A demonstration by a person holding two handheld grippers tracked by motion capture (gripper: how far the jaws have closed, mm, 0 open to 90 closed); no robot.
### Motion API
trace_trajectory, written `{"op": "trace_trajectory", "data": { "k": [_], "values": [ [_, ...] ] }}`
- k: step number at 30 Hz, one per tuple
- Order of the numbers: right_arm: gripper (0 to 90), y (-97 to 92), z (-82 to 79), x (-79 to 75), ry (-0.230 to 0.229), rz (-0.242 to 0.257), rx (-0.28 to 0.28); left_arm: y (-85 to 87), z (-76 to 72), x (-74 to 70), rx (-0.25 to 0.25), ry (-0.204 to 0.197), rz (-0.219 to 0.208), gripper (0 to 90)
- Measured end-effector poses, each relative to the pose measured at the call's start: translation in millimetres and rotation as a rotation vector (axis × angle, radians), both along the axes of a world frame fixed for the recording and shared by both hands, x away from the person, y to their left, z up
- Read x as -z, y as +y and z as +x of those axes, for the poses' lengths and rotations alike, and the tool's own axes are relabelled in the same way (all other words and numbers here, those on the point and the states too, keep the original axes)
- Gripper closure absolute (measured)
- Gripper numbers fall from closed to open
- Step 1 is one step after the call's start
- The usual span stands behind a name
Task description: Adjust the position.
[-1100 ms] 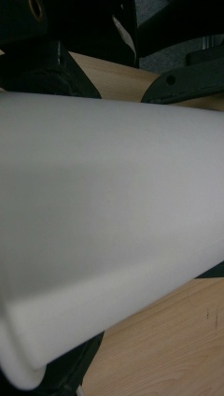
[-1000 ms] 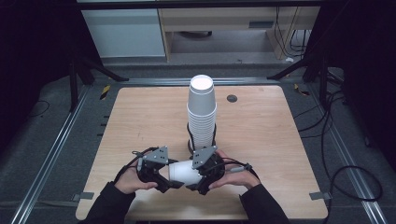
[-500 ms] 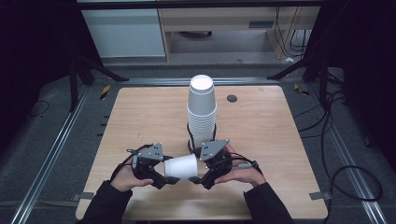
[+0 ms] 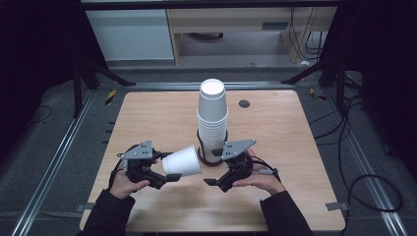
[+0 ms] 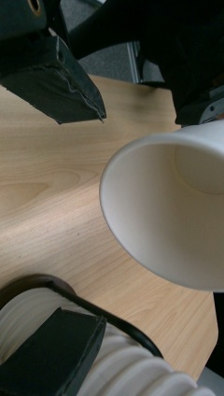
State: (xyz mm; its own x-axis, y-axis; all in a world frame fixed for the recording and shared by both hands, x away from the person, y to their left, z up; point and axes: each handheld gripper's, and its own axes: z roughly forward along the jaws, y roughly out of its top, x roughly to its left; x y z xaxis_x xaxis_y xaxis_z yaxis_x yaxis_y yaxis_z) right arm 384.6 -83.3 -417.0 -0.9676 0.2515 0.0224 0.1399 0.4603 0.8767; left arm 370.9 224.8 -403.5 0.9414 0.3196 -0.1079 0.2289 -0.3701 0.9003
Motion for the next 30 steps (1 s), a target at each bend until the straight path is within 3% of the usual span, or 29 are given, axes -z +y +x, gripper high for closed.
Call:
{"op": "trace_trajectory", "data": {
  "k": [7,22,30],
  "values": [
    [3.5,0.5,-1.4,-1.8,0.041,0.066,-0.033,-8.1,-5.8,-2.6,0.044,-0.016,-0.034,21.1],
    [3.7,10.3,-7.0,1.0,0.069,0.087,-0.108,-26.0,-11.8,3.8,0.133,-0.003,0.019,21.1],
    [4.2,14.2,-8.5,3.7,0.073,0.077,-0.127,-30.2,-12.8,6.1,0.147,0.001,0.038,21.2]
  ]
}}
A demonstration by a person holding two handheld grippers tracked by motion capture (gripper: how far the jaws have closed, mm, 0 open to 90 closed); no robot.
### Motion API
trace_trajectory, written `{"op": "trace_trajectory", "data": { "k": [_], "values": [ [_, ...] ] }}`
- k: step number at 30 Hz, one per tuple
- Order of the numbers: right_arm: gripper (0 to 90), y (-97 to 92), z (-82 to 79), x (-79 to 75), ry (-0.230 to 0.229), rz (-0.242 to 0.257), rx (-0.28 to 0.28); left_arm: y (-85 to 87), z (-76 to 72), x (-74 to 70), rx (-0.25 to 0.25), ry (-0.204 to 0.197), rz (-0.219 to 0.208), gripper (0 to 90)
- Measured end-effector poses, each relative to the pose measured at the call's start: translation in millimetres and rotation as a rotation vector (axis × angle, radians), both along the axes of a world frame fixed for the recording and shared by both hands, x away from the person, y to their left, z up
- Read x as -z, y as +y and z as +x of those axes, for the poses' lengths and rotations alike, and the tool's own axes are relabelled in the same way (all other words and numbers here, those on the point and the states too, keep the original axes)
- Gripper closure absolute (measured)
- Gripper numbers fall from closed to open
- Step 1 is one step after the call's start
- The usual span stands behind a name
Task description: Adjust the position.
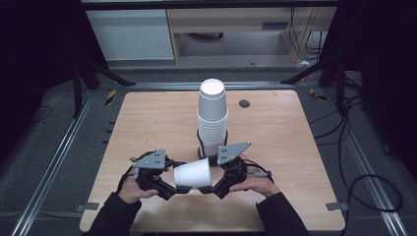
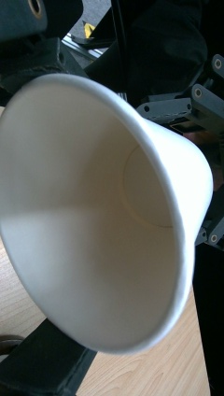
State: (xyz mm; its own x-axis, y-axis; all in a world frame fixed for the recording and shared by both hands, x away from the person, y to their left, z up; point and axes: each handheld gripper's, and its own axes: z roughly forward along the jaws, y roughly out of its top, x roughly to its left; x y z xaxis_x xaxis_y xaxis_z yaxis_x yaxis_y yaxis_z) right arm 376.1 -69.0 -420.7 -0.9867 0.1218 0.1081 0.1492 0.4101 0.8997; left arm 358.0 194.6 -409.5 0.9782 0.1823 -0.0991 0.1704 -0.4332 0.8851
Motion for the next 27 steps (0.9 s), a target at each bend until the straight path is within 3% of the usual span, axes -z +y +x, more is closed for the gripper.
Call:
{"op": "trace_trajectory", "data": {
  "k": [19,27],
  "values": [
    [6.4,1.1,0.6,3.8,0.021,-0.015,-0.021,-3.4,-0.3,1.9,0.003,0.009,0.018,20.7],
    [6.3,-6.6,2.4,0.6,0.009,-0.020,0.000,4.9,1.4,-2.7,-0.038,-0.001,0.009,18.7]
  ]
}}
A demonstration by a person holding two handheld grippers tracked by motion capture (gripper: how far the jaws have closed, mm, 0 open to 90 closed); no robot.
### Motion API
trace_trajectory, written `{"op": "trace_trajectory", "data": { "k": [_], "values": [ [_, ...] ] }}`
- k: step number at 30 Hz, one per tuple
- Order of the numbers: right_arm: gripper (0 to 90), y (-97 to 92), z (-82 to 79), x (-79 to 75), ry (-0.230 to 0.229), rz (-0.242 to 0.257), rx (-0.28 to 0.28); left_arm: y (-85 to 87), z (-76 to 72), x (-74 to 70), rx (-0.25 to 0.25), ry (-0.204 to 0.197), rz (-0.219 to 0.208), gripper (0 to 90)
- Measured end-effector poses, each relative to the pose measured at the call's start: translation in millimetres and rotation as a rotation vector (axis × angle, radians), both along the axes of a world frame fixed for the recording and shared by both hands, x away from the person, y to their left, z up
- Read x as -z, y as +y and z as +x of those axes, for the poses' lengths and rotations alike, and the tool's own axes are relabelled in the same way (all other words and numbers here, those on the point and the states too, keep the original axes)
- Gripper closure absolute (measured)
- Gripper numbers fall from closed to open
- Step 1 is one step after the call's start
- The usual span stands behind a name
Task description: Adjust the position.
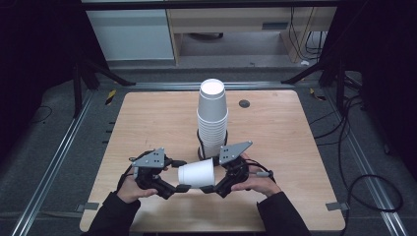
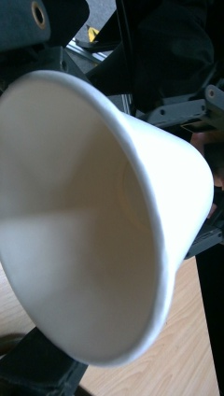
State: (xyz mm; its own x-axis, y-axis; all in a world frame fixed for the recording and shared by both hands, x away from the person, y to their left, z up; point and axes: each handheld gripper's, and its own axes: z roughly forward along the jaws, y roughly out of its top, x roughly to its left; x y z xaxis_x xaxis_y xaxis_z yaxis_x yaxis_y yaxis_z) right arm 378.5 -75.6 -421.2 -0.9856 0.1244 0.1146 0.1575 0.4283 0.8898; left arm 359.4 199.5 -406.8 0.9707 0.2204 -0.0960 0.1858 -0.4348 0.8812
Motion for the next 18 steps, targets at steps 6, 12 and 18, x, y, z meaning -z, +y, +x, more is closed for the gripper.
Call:
{"op": "trace_trajectory", "data": {
  "k": [6,12,18],
  "values": [
    [6.1,-9.8,2.2,-5.0,-0.026,-0.022,0.036,5.1,5.0,4.4,-0.051,-0.007,0.073,15.7],
    [6.0,-7.8,3.5,0.5,-0.049,-0.119,0.068,-6.4,6.6,16.8,-0.048,-0.011,0.202,12.6],
    [6.0,3.4,1.9,7.0,-0.052,-0.201,0.058,-12.7,5.0,21.1,-0.046,-0.031,0.255,12.2]
  ]
}}
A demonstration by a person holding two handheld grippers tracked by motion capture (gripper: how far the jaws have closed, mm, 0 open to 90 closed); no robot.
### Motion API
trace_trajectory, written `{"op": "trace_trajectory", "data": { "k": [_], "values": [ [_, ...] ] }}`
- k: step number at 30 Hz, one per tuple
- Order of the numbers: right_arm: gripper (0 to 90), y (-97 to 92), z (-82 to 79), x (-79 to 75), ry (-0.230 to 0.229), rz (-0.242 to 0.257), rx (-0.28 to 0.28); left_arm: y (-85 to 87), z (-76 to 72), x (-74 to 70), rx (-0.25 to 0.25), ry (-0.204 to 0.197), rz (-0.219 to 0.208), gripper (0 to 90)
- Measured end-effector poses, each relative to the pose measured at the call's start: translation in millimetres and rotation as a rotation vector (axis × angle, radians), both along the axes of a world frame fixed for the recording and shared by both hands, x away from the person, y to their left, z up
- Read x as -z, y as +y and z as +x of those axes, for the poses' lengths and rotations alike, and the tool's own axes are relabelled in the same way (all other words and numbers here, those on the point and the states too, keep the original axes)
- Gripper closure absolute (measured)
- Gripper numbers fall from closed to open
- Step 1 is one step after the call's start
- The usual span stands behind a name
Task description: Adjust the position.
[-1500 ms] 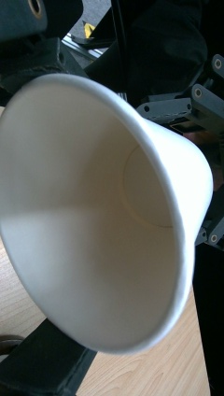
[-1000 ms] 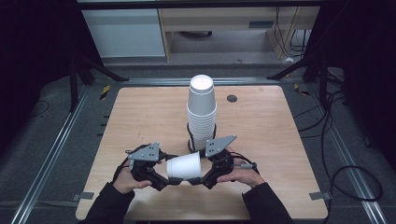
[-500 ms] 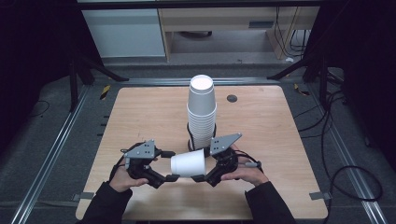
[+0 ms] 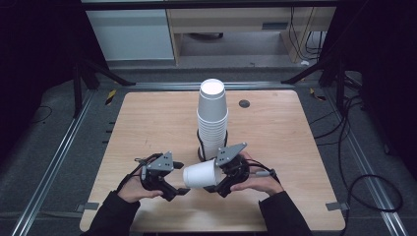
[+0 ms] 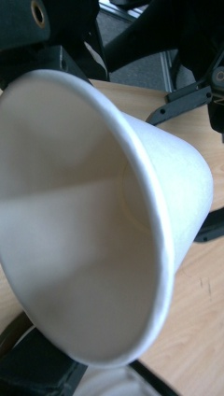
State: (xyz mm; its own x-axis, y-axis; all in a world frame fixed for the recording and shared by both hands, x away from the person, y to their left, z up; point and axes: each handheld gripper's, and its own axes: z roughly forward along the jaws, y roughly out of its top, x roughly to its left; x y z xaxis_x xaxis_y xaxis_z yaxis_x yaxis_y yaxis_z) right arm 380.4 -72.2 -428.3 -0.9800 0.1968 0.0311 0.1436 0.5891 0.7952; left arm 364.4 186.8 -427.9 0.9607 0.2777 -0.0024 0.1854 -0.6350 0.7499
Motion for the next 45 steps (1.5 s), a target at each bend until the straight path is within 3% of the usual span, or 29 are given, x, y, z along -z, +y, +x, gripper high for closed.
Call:
{"op": "trace_trajectory", "data": {
  "k": [10,20,29,36,45],
  "values": [
    [6.0,16.8,-3.4,4.7,0.021,-0.049,-0.033,-12.2,-4.4,7.2,0.048,-0.010,0.073,12.1],
    [6.0,27.4,-5.4,9.1,0.052,-0.042,-0.051,-17.2,-7.1,10.9,0.081,-0.007,0.096,18.4],
    [5.5,28.3,-5.6,9.6,0.044,-0.042,-0.057,-17.5,-7.1,11.1,0.084,-0.005,0.110,21.9],
    [4.1,27.3,-6.1,9.5,0.024,-0.025,-0.051,-15.9,-5.5,10.7,0.081,0.007,0.103,22.3],
    [3.6,11.3,-3.4,-5.3,0.009,0.049,-0.013,-1.3,1.0,4.7,0.037,0.011,0.064,22.3]
  ]
}}
